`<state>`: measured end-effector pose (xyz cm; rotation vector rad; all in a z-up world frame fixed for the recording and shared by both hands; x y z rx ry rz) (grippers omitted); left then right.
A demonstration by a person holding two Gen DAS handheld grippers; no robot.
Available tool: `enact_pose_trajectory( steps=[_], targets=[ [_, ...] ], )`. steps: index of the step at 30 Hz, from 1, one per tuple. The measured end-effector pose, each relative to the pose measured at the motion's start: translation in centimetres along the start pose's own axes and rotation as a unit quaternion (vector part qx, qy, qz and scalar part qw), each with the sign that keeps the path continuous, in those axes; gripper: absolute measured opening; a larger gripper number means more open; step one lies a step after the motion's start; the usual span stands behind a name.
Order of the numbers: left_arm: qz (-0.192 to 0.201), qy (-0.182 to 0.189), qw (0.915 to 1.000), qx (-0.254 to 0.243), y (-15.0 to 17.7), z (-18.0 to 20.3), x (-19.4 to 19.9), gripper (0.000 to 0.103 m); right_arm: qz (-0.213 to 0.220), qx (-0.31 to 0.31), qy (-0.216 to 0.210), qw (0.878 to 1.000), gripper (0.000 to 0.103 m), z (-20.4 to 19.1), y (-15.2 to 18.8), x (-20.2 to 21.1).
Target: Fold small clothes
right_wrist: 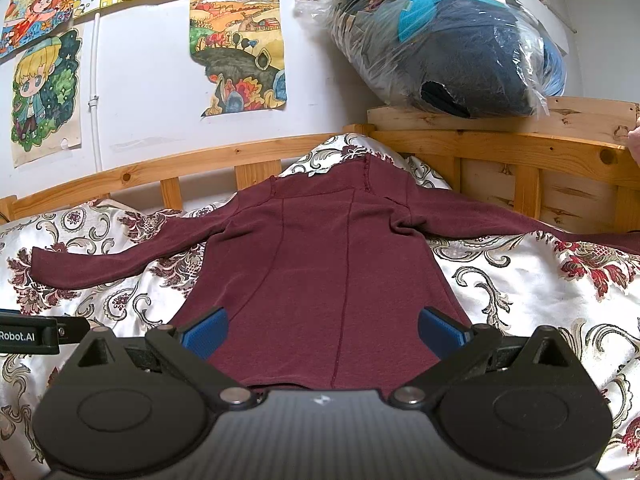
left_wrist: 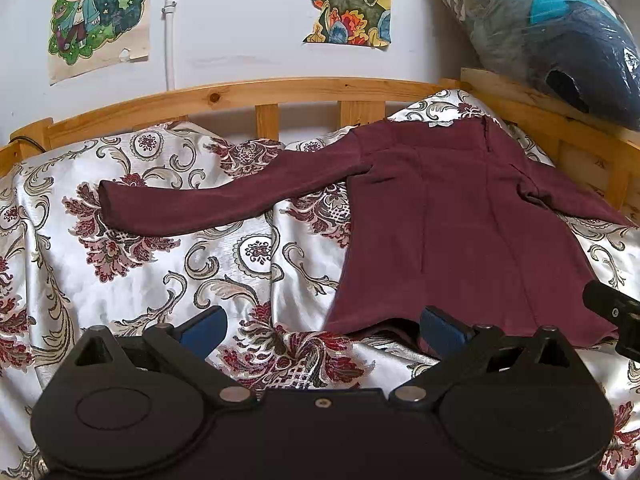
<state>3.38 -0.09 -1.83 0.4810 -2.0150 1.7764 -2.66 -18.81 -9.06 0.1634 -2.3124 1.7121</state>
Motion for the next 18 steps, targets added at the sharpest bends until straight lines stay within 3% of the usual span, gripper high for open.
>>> enact_pose_trajectory(
  steps=[18],
  targets=[
    [-0.008, -0.003, 0.9999, -0.006, 0.24, 0.25, -0.18, 0.102, -0.021, 0.003, 0.016, 1.000, 0.103, -0.12, 0.35, -0.28]
  ],
)
Point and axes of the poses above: each gripper's, at about its wrist camera, not at the fingertips, and x roughly against the way its jaws point, z to its right, y to its underside, the point moved 4 cm from there along -x, roughly the way its jaws point, and after that the axes turned 6 degrees about -x, right-handed, at the moved point
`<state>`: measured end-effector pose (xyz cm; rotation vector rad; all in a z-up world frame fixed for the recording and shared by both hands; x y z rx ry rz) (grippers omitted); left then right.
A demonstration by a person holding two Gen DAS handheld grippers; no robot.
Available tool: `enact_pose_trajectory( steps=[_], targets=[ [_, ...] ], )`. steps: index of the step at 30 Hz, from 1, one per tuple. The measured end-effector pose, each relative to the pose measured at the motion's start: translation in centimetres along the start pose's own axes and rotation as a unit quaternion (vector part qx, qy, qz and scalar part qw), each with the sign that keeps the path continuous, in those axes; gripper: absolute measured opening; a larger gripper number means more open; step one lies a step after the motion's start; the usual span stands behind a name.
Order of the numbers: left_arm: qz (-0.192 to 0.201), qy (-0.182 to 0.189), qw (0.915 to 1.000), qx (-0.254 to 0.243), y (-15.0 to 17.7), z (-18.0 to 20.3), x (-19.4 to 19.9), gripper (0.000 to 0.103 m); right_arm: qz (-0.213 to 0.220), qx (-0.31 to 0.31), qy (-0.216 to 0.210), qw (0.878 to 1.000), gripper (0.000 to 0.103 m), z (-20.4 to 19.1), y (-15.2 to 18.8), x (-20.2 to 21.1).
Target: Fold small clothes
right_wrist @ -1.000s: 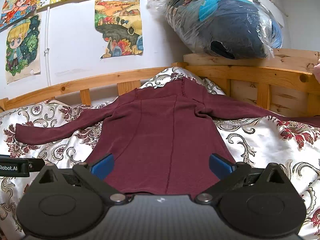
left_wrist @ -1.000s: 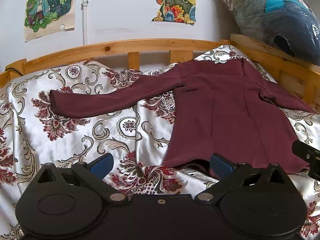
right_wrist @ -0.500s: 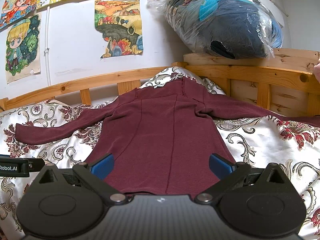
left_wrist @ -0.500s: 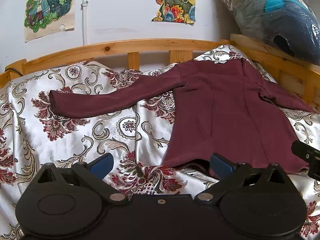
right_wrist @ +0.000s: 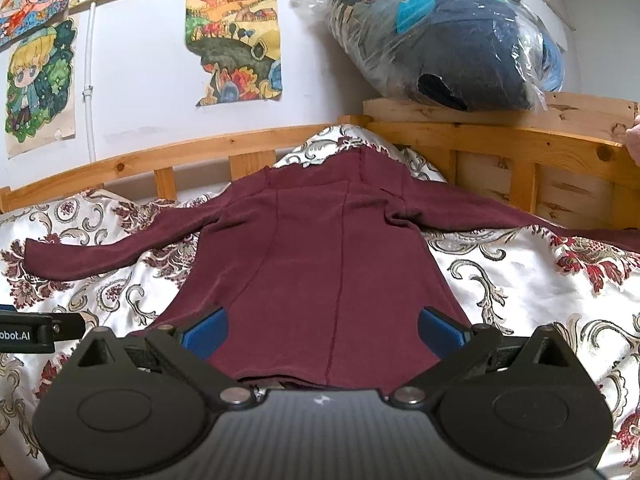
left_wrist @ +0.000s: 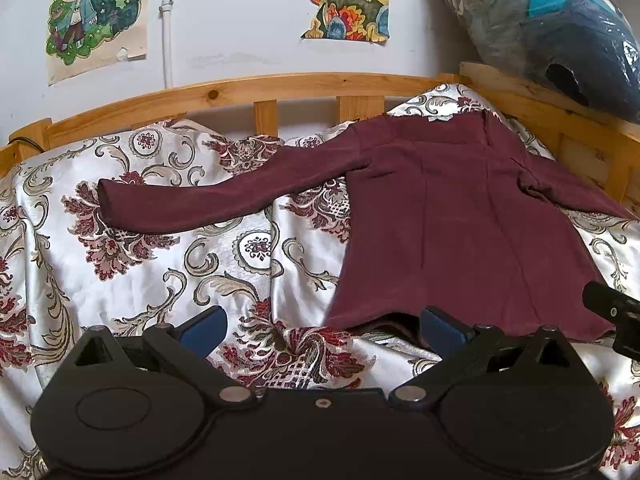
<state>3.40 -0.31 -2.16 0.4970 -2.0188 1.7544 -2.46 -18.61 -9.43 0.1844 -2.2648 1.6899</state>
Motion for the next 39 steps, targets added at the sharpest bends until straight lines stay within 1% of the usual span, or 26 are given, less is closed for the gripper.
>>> enact_pose_trajectory(
  steps=[4, 9, 12, 15, 19, 23, 27, 29, 31, 33, 35, 37, 39],
  targets=[
    [-0.013, -0.009, 0.9998, -0.013, 0.1, 0.3, -0.5, 0.102, -0.027, -0.008, 0.022, 0.999, 0.103, 0.4, 0.0, -0.7],
    [-0.023, -0.014, 0.9992, -0.029, -0.6, 0.8, -1.3, 0.102, -0.079, -0.024, 0.067, 0.994, 0.103, 1.6, 0.0, -2.1],
    [-0.022, -0.012, 0.9989, -0.041, -1.6, 1.4, -1.8, 0.102, -0.101, -0.046, 0.077, 0.991, 0.103, 2.9, -0.3, -2.5],
    [-0.018, -0.009, 0.9982, -0.057, -3.0, 2.4, -2.2, 0.102, -0.112, -0.061, 0.082, 0.988, 0.103, 4.0, -0.9, -2.8],
    [-0.014, 0.002, 0.9966, -0.082, -5.2, 4.1, -2.7, 0.102, -0.101, -0.074, 0.081, 0.989, 0.103, 5.3, -2.6, -2.9],
    [-0.017, 0.013, 0.9942, -0.105, -7.7, 6.4, -3.7, 0.102, -0.076, -0.076, 0.077, 0.991, 0.103, 6.7, -4.4, -3.3],
    [-0.024, 0.025, 0.9913, -0.127, -9.9, 8.8, -5.2, 0.102, -0.050, -0.075, 0.090, 0.992, 0.103, 8.7, -6.0, -4.4],
    [-0.024, 0.028, 0.9893, -0.141, -10.8, 10.2, -6.1, 0.102, -0.049, -0.073, 0.098, 0.991, 0.103, 10.0, -6.7, -5.3],
    [-0.022, 0.028, 0.9874, -0.154, -11.1, 11.7, -7.0, 0.102, -0.053, -0.062, 0.121, 0.989, 0.103, 11.3, -7.2, -6.0],
    [-0.025, 0.035, 0.9862, -0.160, -11.1, 13.4, -8.3, 0.102, -0.036, -0.051, 0.158, 0.985, 0.103, 13.2, -7.7, -6.0],
    [-0.038, 0.052, 0.9847, -0.162, -10.7, 15.2, -9.8, 0.102, -0.019, -0.053, 0.189, 0.980, 0.103, 15.3, -8.1, -5.8],
    [-0.049, 0.072, 0.9832, -0.160, -10.2, 17.1, -11.2, 0.102, 0.003, -0.075, 0.229, 0.970, 0.103, 18.2, -8.5, -5.5],
    [-0.065, 0.088, 0.9805, -0.164, -9.4, 19.0, -12.4, 0.102, 0.021, -0.109, 0.267, 0.957, 0.103, 21.0, -8.6, -5.4]
  ],
)
Point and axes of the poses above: each gripper's, at about its wrist camera, not at the fingertips, and x roughly against the way its jaws point, z to its right, y to its underside, the point moved 4 cm from there along -x, roughly the way its jaws point, and after that the axes turned 6 degrees about -x, right-handed, at the moved point
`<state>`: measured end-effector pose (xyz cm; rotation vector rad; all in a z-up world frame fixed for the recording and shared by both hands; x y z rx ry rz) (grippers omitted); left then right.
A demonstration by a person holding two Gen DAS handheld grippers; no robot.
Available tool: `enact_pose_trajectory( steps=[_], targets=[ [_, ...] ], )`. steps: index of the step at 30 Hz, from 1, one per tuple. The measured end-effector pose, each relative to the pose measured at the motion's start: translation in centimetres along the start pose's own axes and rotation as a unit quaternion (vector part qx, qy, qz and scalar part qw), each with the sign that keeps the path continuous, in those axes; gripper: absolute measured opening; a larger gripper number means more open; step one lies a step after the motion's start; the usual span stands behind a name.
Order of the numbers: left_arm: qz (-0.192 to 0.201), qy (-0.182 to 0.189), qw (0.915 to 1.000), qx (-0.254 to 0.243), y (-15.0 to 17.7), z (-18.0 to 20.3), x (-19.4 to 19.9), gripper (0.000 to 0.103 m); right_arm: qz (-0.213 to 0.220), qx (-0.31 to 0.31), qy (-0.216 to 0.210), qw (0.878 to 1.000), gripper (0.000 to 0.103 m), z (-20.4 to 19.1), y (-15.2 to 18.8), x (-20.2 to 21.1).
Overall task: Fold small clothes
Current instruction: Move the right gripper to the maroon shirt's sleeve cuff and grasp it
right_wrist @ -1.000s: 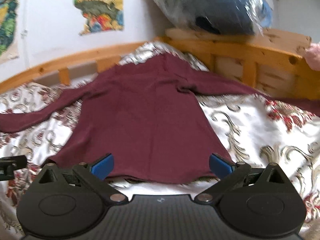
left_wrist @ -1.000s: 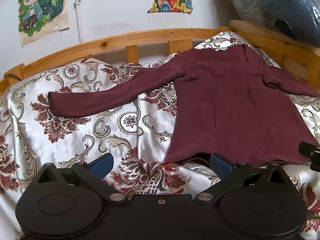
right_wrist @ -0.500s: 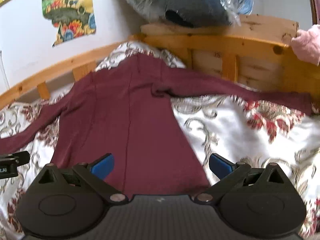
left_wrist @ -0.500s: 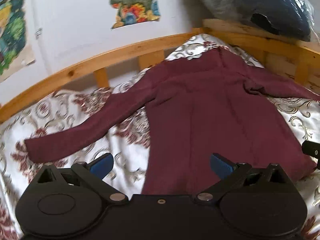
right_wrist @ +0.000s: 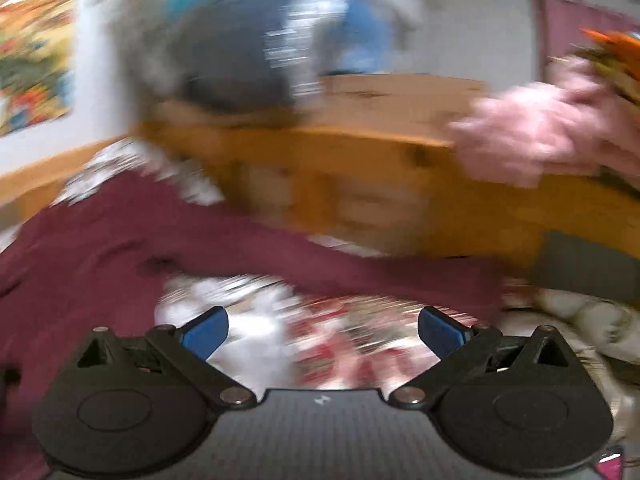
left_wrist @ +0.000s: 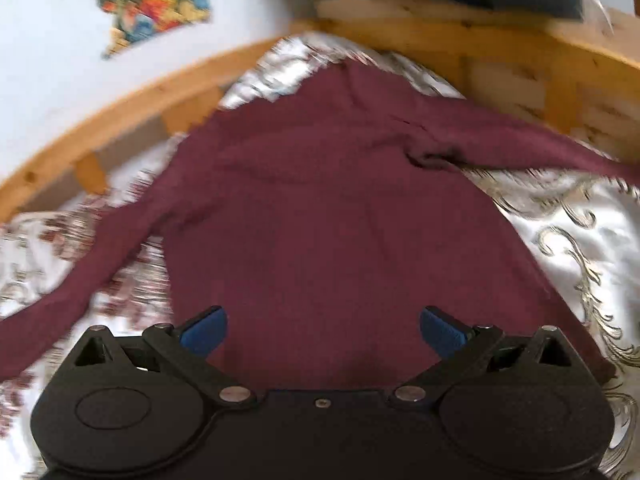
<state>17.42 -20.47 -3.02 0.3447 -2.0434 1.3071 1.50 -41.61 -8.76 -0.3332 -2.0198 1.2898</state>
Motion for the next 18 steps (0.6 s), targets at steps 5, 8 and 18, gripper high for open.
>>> enact_pose_trajectory(
  steps=[5, 8, 18],
  targets=[
    [-0.019, 0.032, 0.9992, -0.012, 0.9, 3.1, -2.0, 0.102, -0.004, -0.090, 0.058, 0.994, 0.103, 4.5, -1.0, -3.9],
    [-0.014, 0.036, 0.9992, -0.012, 1.9, 3.2, -1.7, 0.102, -0.004, -0.133, 0.077, 0.988, 0.103, 5.9, -1.4, -5.7],
    [-0.058, -0.019, 0.9981, 0.010, 2.7, 0.1, -2.0, 0.102, -0.011, -0.146, 0.156, 0.977, 0.054, 6.5, -1.1, -9.7]
  ],
)
Point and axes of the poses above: each gripper's, at about its wrist camera, not at the fingertips, and x roughly against the way its jaws point, z to its right, y to its underside, the point moved 4 cm from there along -x, roughly the way its jaws point, and after that the axes turned 6 degrees about -x, right-handed, at the moved point
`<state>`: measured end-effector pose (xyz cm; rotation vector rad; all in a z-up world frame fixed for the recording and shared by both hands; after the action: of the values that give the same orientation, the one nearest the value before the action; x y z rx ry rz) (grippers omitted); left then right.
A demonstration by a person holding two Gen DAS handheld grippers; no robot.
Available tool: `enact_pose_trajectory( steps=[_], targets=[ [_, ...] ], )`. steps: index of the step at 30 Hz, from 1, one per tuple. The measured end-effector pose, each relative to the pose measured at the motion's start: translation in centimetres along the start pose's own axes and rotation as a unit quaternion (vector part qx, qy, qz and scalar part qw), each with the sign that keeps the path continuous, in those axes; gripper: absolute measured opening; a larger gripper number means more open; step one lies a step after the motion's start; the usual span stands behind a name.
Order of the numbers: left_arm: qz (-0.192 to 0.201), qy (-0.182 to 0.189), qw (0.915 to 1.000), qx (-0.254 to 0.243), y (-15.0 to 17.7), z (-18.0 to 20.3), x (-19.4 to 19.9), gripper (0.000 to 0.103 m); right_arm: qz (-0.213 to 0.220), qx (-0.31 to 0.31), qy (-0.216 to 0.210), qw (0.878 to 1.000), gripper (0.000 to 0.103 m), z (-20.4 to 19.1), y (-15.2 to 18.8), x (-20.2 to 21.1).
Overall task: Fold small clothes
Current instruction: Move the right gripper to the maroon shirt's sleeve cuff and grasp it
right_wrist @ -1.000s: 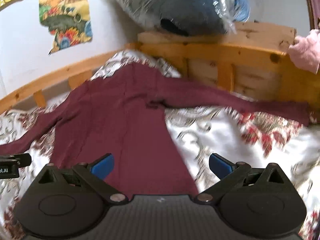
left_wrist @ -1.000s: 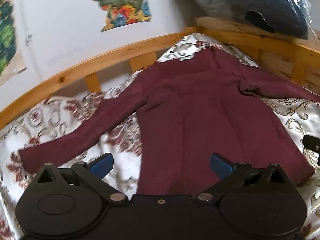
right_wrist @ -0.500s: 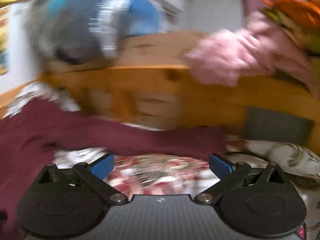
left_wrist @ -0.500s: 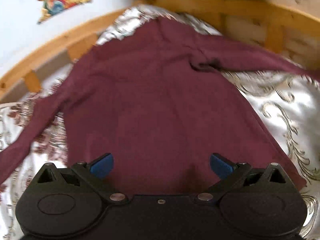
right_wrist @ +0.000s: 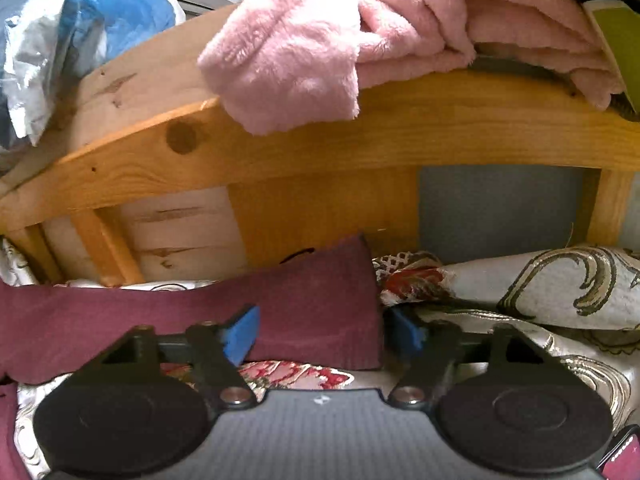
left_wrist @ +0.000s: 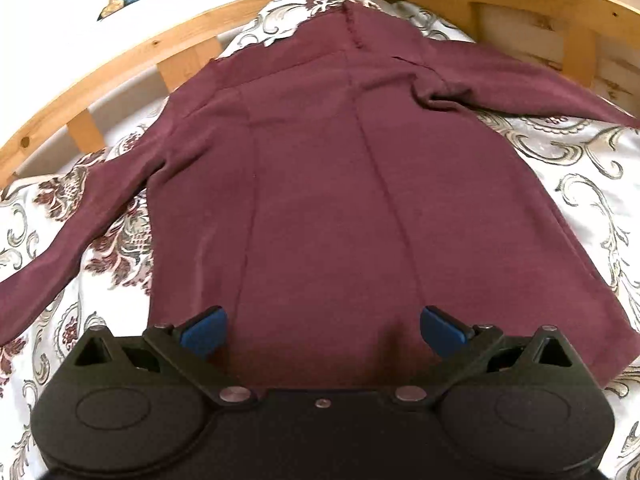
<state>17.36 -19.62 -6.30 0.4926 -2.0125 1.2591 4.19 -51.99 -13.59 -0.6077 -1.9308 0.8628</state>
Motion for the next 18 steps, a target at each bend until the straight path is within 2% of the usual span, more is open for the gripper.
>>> enact_pose_trajectory(
  steps=[1, 2, 3, 4, 8, 10, 15, 18],
  targets=[
    [0.001, -0.001, 1.0000, 0.000, 0.0, -0.1, 0.0, 0.102, -0.001, 0.001, 0.002, 1.000, 0.050, -0.1, 0.2, -0.3],
    [0.001, -0.003, 1.0000, -0.001, 0.0, -0.2, 0.1, 0.102, 0.001, 0.001, 0.003, 1.000, 0.039, -0.1, 0.3, -0.4],
    [0.003, -0.006, 1.0000, -0.003, -0.1, -0.3, 0.2, 0.102, 0.004, -0.003, -0.001, 1.000, 0.025, 0.0, 0.4, -0.4],
    [0.005, -0.009, 0.9999, -0.006, -0.2, -0.3, 0.3, 0.102, 0.007, -0.012, -0.007, 1.000, 0.019, 0.1, 0.4, -0.5],
    [0.010, -0.019, 0.9997, -0.014, -0.5, -0.1, 0.5, 0.102, 0.038, -0.037, -0.024, 0.998, 0.011, 0.8, 0.0, 0.3],
    [0.010, -0.022, 0.9996, -0.016, -0.6, -0.1, 0.6, 0.102, 0.057, -0.033, -0.030, 0.997, 0.011, 0.5, -0.2, 0.8],
    [0.013, -0.027, 0.9994, -0.016, -0.7, -0.5, 0.8, 0.102, 0.108, 0.012, -0.062, 0.992, 0.010, -1.9, -0.2, 2.3],
    [0.017, -0.032, 0.9993, -0.009, -0.8, -1.2, 1.1, 0.102, 0.143, 0.042, -0.093, 0.984, 0.010, -3.6, 0.0, 3.6]
  ],
)
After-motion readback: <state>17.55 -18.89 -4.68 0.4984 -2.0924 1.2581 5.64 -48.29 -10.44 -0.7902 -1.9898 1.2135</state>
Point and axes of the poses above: each gripper's, at about its wrist camera, not at the fingertips, and x roughly against the way its jaws point, z to its right, y to its underside, the point moved 4 cm from there along -x, roughly the way its jaws point, and after that the axes turned 6 degrees about -x, right-handed, at the moved point
